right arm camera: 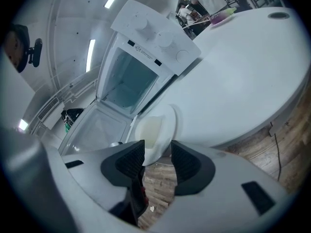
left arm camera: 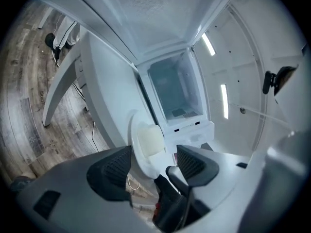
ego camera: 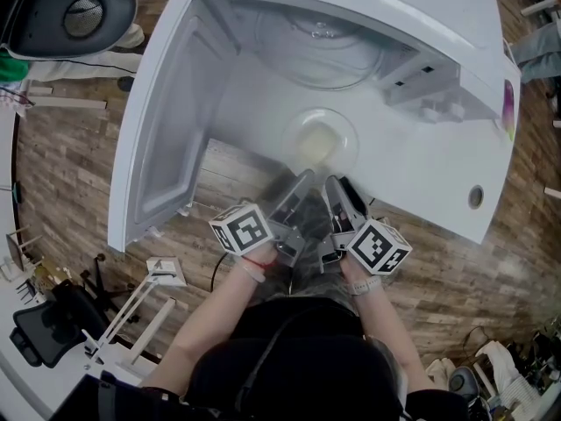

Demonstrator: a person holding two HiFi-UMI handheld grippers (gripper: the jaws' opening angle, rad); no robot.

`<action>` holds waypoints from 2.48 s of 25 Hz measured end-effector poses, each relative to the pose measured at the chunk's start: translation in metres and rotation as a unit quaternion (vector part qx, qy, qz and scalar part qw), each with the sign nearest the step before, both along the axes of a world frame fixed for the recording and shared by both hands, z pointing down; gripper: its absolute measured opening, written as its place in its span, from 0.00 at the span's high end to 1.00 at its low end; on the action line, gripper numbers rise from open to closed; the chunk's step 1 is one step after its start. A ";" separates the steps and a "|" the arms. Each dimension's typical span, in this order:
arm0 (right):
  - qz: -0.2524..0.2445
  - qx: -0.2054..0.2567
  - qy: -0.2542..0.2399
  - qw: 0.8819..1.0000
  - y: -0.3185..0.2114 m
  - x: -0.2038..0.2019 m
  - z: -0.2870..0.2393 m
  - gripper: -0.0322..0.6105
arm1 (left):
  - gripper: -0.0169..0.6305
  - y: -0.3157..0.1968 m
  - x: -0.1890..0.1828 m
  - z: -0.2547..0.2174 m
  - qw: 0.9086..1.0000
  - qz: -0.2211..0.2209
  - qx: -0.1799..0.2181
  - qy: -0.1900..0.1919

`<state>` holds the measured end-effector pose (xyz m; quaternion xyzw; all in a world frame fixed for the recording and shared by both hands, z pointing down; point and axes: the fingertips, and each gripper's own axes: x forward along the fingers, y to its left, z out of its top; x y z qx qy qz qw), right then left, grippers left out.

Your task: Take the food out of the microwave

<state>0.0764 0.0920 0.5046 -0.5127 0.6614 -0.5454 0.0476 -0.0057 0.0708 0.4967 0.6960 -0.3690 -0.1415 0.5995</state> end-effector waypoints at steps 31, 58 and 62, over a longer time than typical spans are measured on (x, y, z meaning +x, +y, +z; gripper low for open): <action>-0.023 0.058 0.051 0.997 0.011 -0.003 -0.016 0.92 | 0.96 0.034 -0.019 -0.005 0.991 0.092 0.048 -0.082; -0.159 0.203 0.169 0.951 0.005 -0.040 -0.093 0.92 | 0.96 0.029 0.000 -0.081 0.941 0.179 0.230 -0.175; -0.159 0.212 0.174 0.948 0.003 -0.041 -0.101 0.92 | 0.96 0.028 0.000 -0.087 0.939 0.181 0.236 -0.174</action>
